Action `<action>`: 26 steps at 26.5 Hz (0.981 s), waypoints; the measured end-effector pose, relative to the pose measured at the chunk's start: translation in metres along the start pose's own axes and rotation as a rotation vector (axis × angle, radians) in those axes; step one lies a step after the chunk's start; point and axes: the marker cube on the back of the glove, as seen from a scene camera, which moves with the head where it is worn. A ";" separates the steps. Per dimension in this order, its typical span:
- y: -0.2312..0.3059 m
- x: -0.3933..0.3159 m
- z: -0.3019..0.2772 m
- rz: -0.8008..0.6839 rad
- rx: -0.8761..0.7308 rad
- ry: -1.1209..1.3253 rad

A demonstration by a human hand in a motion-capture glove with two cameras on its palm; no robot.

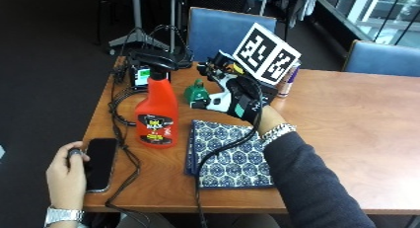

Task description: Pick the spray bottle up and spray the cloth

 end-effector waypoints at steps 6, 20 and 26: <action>0.056 0.005 -0.008 -0.033 -0.033 0.241; 0.151 -0.080 -0.001 -0.282 -0.068 0.382; 0.171 -0.090 0.018 -0.305 -0.140 0.405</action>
